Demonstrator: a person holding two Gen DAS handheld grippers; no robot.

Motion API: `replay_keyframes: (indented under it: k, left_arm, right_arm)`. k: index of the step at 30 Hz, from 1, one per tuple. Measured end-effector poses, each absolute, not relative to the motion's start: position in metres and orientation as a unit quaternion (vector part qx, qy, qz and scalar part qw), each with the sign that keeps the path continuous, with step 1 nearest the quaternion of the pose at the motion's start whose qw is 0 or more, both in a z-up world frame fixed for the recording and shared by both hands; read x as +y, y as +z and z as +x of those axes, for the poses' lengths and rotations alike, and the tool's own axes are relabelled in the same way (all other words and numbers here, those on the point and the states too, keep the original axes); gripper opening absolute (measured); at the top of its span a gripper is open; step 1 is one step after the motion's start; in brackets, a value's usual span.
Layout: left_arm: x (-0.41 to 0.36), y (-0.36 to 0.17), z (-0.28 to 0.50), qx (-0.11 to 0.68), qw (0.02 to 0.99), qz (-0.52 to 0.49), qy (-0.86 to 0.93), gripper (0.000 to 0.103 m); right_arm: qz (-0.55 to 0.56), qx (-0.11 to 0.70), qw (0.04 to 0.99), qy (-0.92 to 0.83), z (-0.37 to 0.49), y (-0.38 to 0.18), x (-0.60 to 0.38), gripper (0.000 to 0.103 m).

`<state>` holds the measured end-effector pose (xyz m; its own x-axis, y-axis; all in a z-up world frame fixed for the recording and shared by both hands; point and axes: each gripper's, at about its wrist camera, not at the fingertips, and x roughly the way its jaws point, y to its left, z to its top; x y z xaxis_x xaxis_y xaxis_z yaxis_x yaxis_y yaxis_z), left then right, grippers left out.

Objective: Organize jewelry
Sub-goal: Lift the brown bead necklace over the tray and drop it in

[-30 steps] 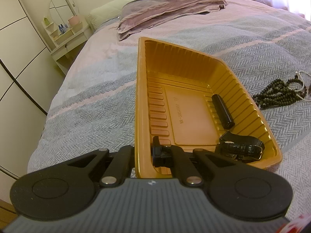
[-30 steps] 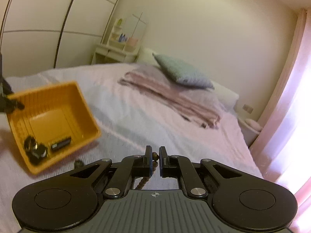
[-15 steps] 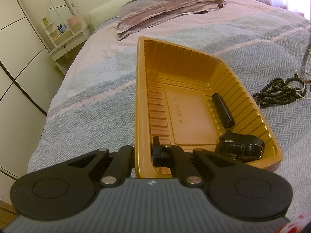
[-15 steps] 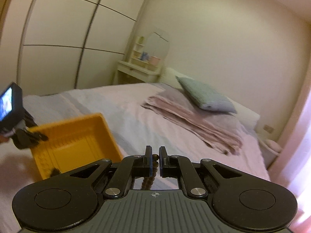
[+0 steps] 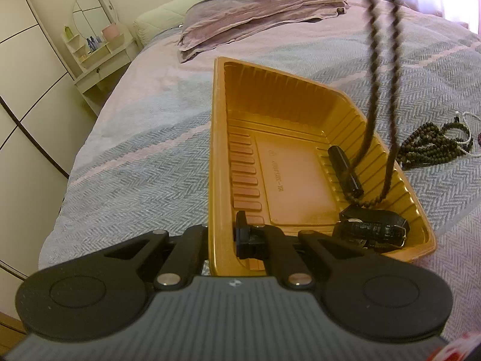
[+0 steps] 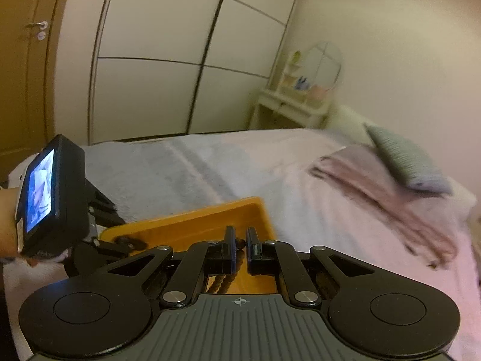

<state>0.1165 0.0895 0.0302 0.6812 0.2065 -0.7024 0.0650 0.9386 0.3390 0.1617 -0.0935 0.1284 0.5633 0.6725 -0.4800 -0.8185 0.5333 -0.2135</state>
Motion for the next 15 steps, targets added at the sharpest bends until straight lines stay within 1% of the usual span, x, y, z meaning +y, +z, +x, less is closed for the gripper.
replay_keyframes:
  k: [7, 15]
  left_arm:
    - [0.091, 0.031, 0.117, 0.399, 0.902, 0.164, 0.038, 0.002]
    - [0.090, 0.031, 0.117, 0.398, 0.902, 0.163, 0.038, 0.002]
  right_arm:
    - [-0.172, 0.208, 0.848, 0.455, 0.180, 0.108, -0.066, 0.007]
    - [-0.155, 0.232, 0.845, 0.457, 0.186, 0.094, -0.068, 0.007]
